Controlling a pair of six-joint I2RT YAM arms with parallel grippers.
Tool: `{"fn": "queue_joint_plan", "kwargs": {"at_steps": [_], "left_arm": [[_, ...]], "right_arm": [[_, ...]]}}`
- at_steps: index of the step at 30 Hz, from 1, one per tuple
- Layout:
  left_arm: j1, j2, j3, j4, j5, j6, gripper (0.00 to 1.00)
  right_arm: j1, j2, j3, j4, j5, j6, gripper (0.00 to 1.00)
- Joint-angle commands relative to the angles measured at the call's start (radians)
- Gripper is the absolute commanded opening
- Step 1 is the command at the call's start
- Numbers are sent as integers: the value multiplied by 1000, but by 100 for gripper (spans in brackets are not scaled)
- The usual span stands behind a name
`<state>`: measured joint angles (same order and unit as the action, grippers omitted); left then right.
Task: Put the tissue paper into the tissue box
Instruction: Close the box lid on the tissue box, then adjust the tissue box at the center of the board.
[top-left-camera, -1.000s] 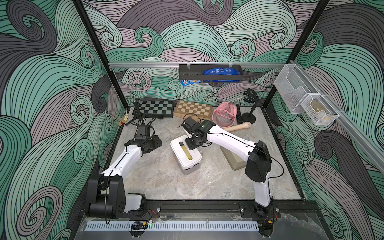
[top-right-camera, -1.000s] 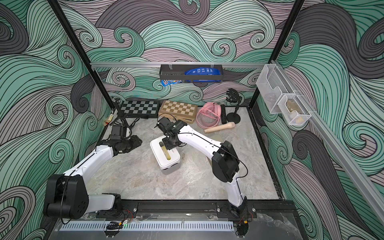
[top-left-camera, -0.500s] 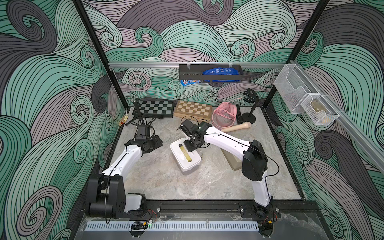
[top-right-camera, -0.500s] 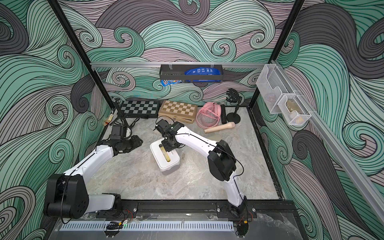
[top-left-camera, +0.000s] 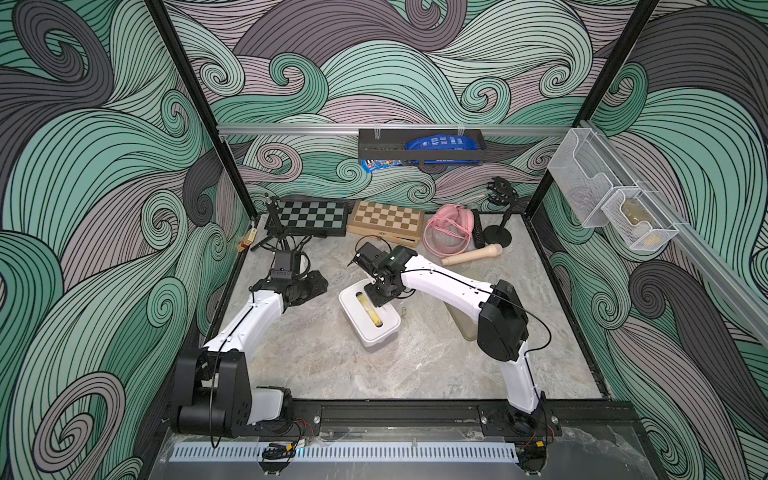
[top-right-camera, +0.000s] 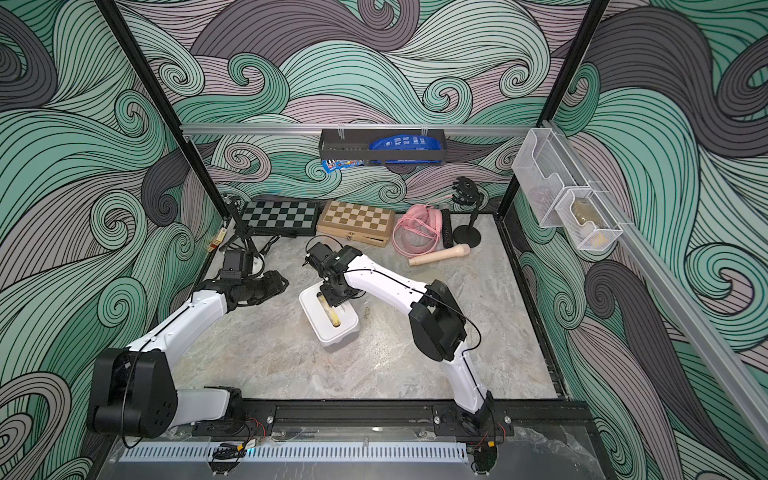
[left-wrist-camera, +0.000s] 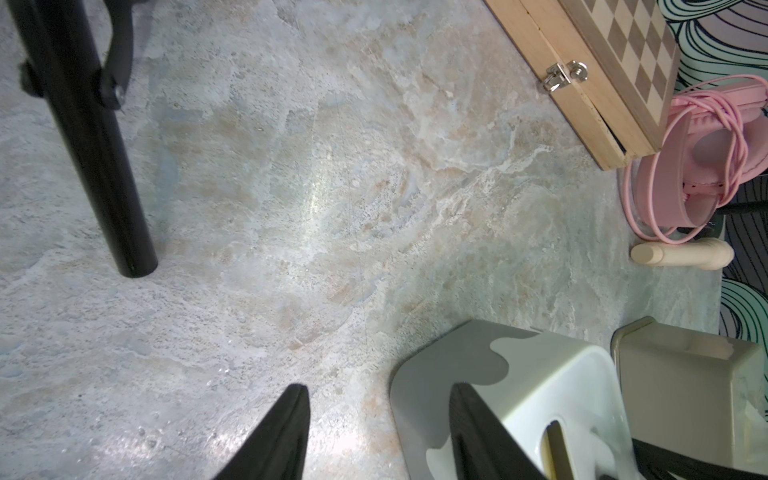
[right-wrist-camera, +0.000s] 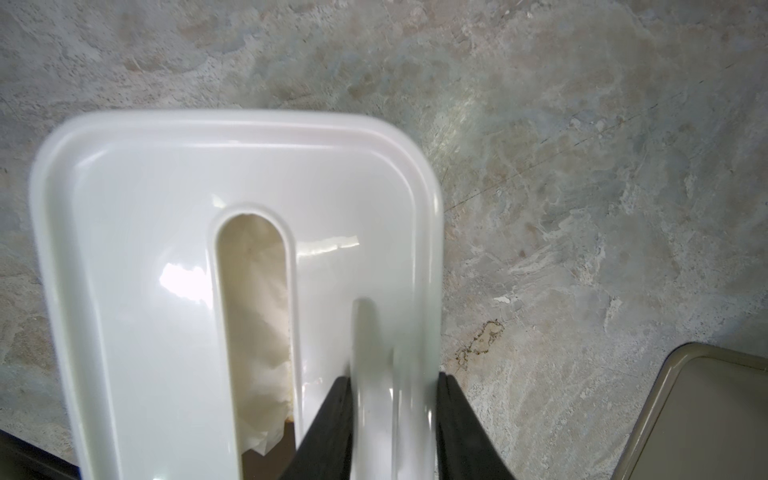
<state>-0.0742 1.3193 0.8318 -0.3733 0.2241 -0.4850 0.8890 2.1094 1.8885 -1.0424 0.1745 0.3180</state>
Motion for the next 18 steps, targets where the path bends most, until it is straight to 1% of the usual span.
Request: {"fn": "queue_joint_plan", "kwargs": {"at_steps": [1,3,6,8,10,13,16,18], "left_arm": [[-6,16,24,-7,32,25,57],[-10,17,17,-12,35,26,57],[-15,26,7,-26,32,30,57],[-15,41,-1,-38,30,30,57],[-17,59,-14,-53,40,22,57],[-21,76,-47,-57,60,13,56],[-36,91,-64,-71,40,2,56],[-55,97,-71,-71,31,-7,56]], "right_arm": [[7,11,32,-13,-14,14,29],[9,11,32,-11,-25,29,29],[19,7,41,-10,-17,40,36],[21,-6,52,-11,-5,40,44],[20,-32,70,-11,28,28,59],[16,-74,101,-10,47,-5,68],[-9,-115,81,-7,38,-24,72],[-45,-146,-1,20,38,-40,72]]}}
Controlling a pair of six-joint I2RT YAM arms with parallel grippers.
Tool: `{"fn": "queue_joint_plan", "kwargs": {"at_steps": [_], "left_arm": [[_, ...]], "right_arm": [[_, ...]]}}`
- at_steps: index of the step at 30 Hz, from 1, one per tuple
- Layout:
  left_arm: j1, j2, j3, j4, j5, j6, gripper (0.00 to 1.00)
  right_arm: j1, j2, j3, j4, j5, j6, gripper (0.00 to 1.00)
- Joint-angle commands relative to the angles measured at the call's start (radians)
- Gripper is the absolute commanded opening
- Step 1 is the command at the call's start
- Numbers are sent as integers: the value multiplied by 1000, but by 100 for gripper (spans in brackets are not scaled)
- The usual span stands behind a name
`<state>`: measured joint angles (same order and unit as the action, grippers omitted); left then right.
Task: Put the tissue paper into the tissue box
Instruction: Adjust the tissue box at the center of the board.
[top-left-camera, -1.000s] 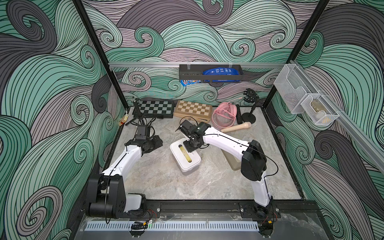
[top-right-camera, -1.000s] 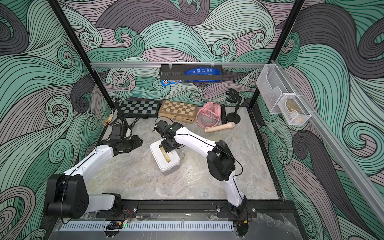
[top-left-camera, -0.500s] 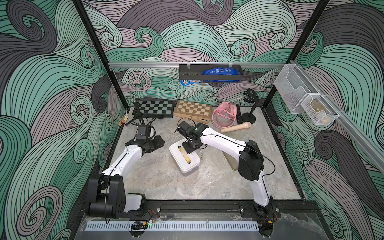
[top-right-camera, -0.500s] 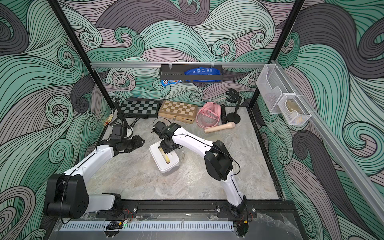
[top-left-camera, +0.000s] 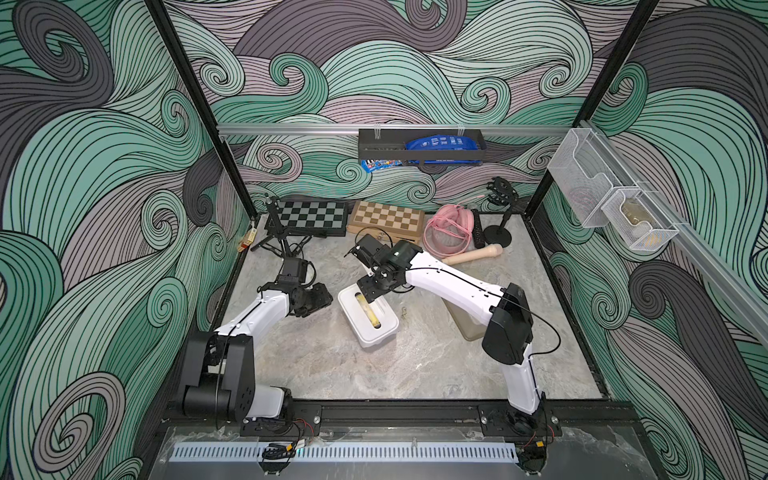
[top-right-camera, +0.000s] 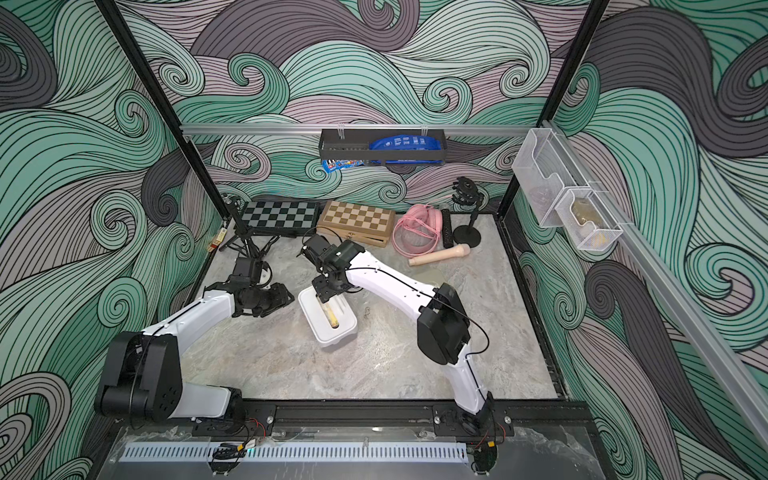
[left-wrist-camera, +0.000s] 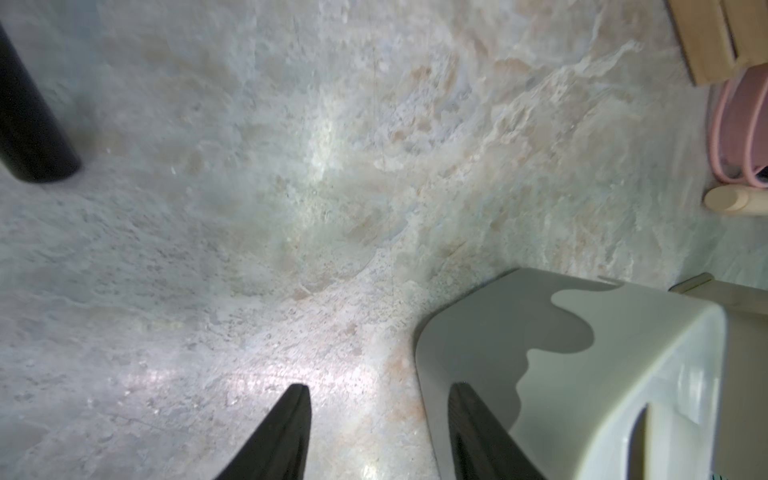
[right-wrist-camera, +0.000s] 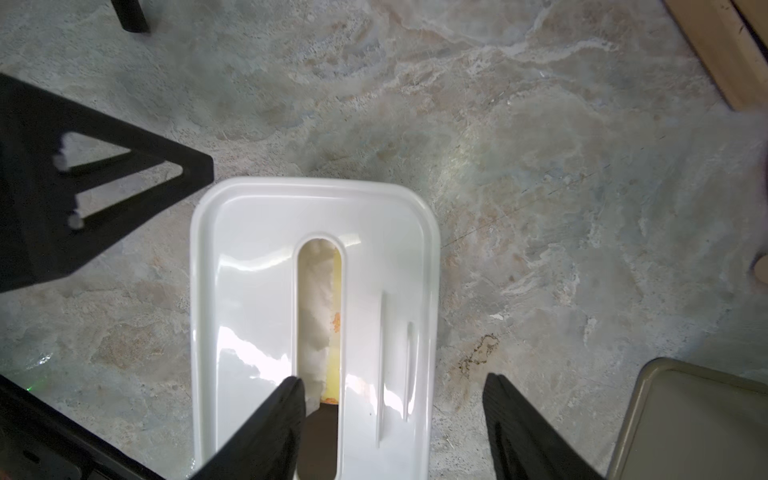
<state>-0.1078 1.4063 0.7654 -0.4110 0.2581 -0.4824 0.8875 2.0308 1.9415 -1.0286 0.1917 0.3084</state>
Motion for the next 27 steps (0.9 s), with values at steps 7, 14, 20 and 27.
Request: {"fn": "queue_joint_plan", "kwargs": {"at_steps": [7,14,20,27], "left_arm": [[-102,138,49,-26,-38,-59,55],[-141,283,187,-23,-81,-47,56],[-145,386,312,-43,-115,5,57],[-152,457,418,-65,-156,43,59]], "right_arm": [[-205,-211,-398,236,-112,-52,71],[-173,-263,-625,379,-269,-94,66],[-157,-385,-754,460,-398,-131,61],[-220,-528,-798,466,-371,-196,56]]}}
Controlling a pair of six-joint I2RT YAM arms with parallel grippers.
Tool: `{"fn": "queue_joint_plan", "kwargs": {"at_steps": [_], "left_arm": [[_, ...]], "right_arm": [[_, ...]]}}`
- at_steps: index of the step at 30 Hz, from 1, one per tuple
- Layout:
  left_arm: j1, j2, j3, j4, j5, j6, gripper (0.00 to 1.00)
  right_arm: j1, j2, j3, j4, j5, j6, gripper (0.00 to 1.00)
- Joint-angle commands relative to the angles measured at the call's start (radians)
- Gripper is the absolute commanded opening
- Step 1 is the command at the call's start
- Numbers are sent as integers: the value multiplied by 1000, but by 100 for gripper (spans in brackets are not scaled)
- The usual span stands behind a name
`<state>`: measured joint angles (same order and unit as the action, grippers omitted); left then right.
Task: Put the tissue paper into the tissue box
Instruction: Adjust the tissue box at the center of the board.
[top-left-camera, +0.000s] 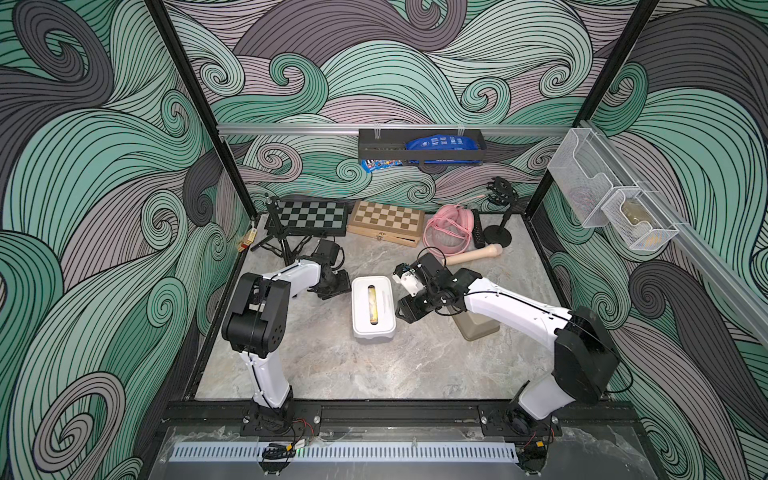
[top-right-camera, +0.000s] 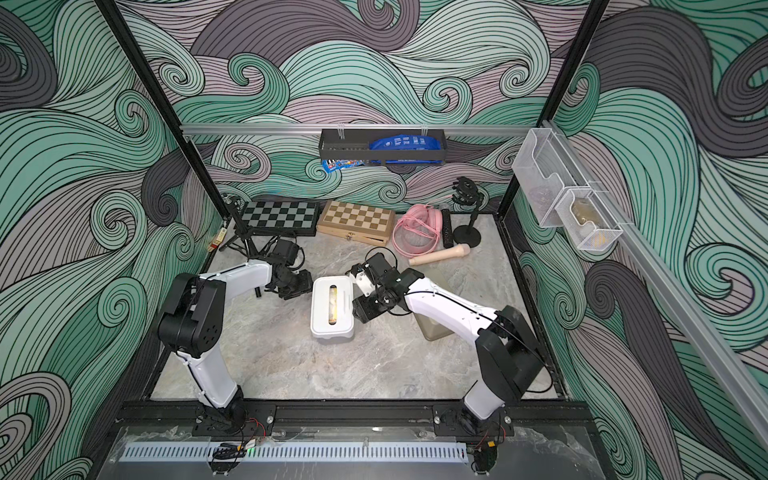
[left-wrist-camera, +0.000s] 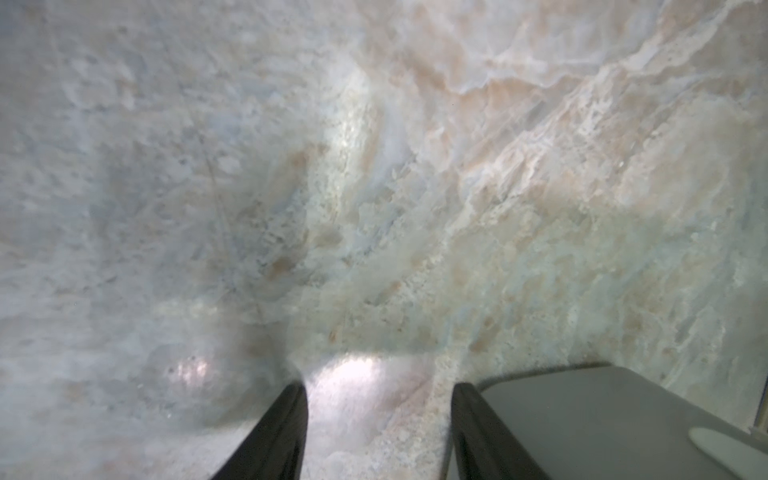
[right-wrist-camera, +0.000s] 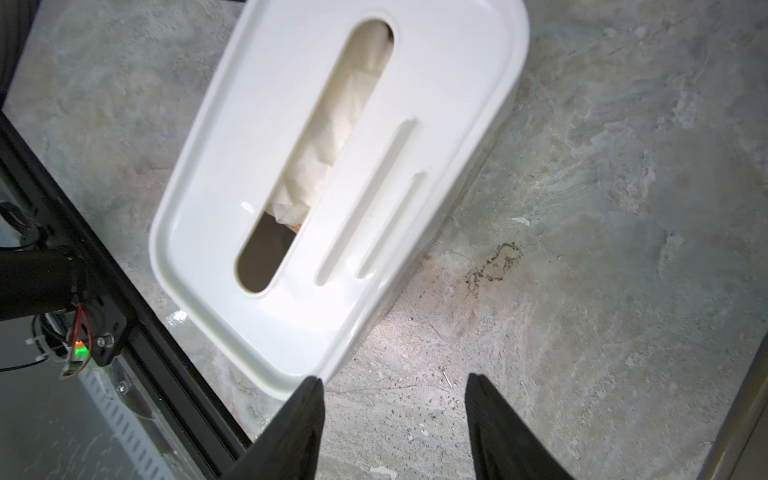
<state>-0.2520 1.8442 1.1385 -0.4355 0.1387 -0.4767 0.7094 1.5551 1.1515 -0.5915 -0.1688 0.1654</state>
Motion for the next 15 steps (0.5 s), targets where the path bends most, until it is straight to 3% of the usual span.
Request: {"fn": "queue_joint_plan", "kwargs": {"at_steps": [1,7,15], "left_arm": [[-8,21,55,-46,-43,40,59],[-9,4,83,-39,-27,82,60],[-10,49,110,-30,35,131,60]], "right_arm": [[-54,-63,0,30,-22,-85,55],[-19,-9,116,28,-118,-310,52],[62,125,208,28,-68,-527,51]]}}
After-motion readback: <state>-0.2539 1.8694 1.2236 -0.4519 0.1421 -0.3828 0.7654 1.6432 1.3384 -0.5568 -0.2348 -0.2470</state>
